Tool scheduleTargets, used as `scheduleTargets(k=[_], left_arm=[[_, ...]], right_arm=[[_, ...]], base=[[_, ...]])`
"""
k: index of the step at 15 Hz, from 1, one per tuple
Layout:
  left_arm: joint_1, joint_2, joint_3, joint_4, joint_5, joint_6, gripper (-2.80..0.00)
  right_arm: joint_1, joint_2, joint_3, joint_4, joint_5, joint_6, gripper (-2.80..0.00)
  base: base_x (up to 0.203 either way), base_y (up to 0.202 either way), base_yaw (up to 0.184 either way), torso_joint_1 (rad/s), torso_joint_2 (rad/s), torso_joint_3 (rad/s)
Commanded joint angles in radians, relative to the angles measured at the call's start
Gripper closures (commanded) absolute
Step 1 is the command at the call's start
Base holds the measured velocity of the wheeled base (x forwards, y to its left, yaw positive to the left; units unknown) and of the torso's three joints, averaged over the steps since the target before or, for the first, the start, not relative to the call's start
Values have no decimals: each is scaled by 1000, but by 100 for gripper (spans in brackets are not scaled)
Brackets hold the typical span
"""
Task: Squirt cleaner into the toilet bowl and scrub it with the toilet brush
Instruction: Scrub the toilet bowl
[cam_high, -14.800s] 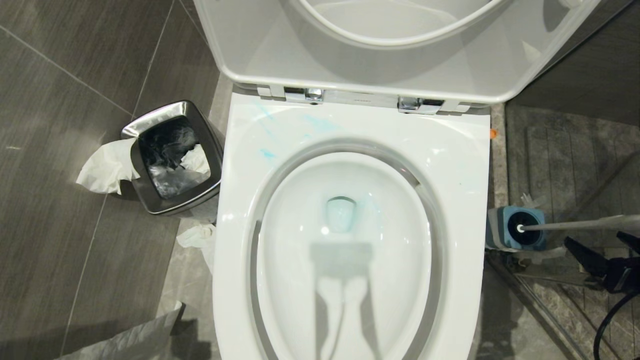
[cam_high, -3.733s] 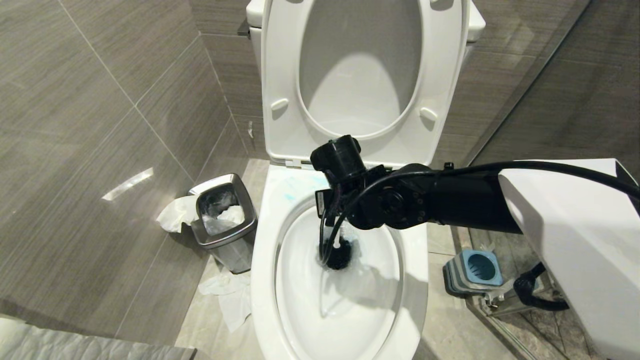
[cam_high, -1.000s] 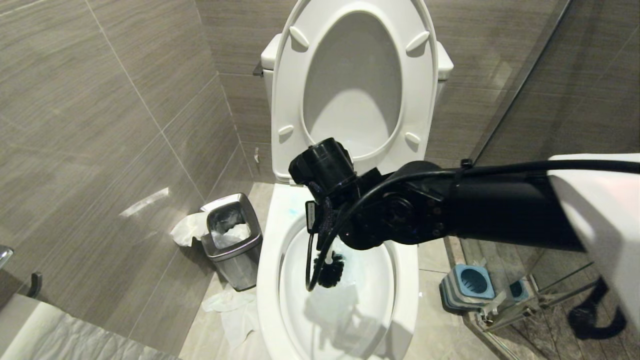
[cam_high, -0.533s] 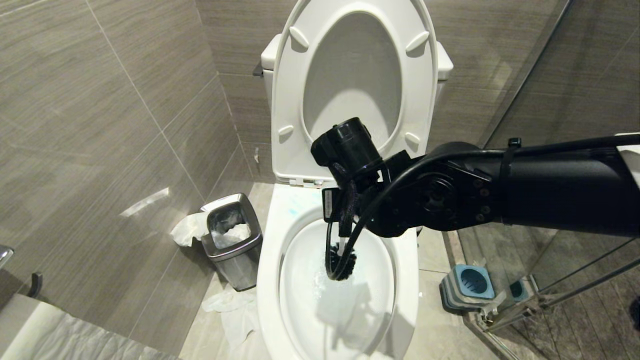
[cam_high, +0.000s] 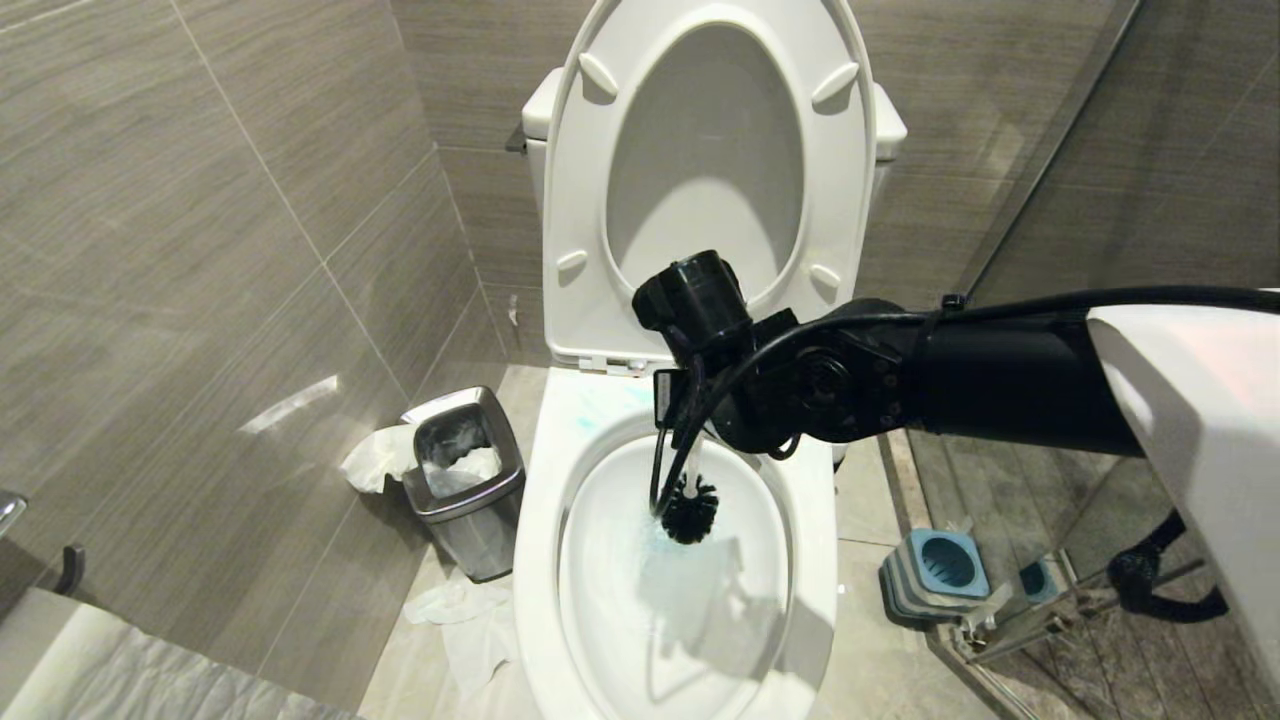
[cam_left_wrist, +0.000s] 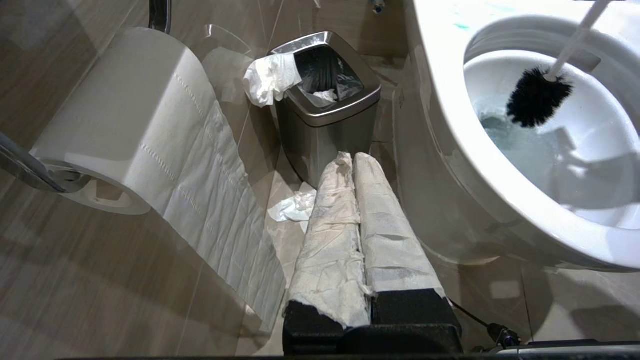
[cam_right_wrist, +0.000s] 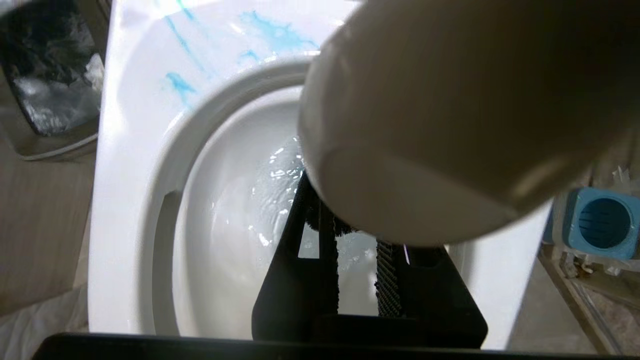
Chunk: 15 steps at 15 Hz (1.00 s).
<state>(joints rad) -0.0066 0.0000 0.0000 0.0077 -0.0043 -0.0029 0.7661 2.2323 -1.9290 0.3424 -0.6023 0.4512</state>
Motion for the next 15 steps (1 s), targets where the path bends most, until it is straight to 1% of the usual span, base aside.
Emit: scheduleTargets(k=[1,4,7,12,15], left_arm=[[0,0,0,0,0,0,0],[0,2,2,0,0,0,0],[0,0,0,0,0,0,0],[-1,0,0,0,0,0,0],[0,0,0,0,0,0,0]], right_arm=[[-7,59,-29,-30,-4,-21,0],[-5,102,-33,-120,-3,-76,0],[2,139,-36,-181,-2,-103,0],[60,168,-33,-256,0,-104,0],[109,144,2,-273,-4,-105,0]], base=[[0,0,0,0,0,0],[0,0,0,0,0,0],[0,0,0,0,0,0],[0,0,0,0,0,0],[0,0,0,0,0,0]])
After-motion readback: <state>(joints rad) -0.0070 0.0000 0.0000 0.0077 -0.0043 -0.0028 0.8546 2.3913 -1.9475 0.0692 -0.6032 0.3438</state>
